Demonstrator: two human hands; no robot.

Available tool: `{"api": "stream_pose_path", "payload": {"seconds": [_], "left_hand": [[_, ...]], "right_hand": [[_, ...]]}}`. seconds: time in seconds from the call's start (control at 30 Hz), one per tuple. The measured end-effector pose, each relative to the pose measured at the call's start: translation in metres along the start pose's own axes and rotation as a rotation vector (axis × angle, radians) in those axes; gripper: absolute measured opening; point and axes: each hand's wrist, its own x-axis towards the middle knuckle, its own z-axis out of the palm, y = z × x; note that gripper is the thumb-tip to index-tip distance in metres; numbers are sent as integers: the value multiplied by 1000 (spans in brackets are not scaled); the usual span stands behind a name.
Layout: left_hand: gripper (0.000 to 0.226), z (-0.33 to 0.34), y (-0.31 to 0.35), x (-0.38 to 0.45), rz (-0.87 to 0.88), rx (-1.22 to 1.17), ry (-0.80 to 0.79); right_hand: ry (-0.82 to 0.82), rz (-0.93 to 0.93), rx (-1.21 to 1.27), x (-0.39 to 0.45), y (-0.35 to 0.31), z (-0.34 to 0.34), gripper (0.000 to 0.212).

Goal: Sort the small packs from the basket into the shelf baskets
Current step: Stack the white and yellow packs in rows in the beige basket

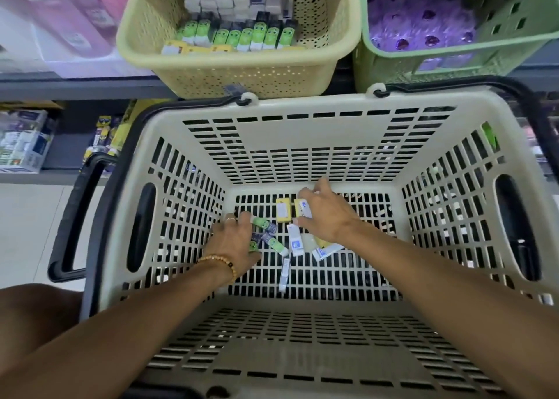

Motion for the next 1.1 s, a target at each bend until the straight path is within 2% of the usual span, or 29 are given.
{"api": "stream_pose_path", "payload": {"seconds": [0.13, 0.2, 0.3, 0.4, 0.47, 0.53, 0.63, 0.7, 0.77, 0.87, 0.93, 1.0, 1.1], "left_hand": [[67, -19, 6, 10, -46, -186, -55], [57, -36, 9, 13, -115, -430, -147], [24, -58, 14, 14, -169, -894, -222], [21, -73, 19, 11, -328, -1403, -293], [19, -76, 22, 9, -349, -1504, -357], [23, -75, 24, 9, -344, -1483, -404], [26, -73, 32, 14, -337, -1446, -440], [26, -68, 39, 22, -284, -1352, -358], [32, -57, 46, 35, -209, -1130, -206], [40, -42, 54, 51, -190, -860, -20], [54, -32, 59, 56, -168, -726, 22], [69, -24, 64, 59, -146, -601, 21], [67, -22, 71, 62, -112, -512, 8]], "right_hand": [[-18, -17, 140, -3, 8, -4, 47], [-30, -27, 162, -4, 9, -7, 43], [-77, -18, 140, -2, 9, -9, 39], [-118, -6, 75, -6, 9, -7, 38], [-108, -11, 55, -8, 13, -8, 39], [-112, 21, 105, -11, 18, -13, 38], [-107, 155, 334, -12, 26, -21, 26], [-74, 211, 474, -13, 32, -26, 23], [-61, 241, 553, -17, 38, -29, 23], [-50, 288, 614, -24, 43, -32, 23], [-42, 319, 680, -26, 45, -35, 21], [-52, 346, 798, -26, 46, -38, 8], [-64, 427, 865, -28, 49, -41, 20]]}}
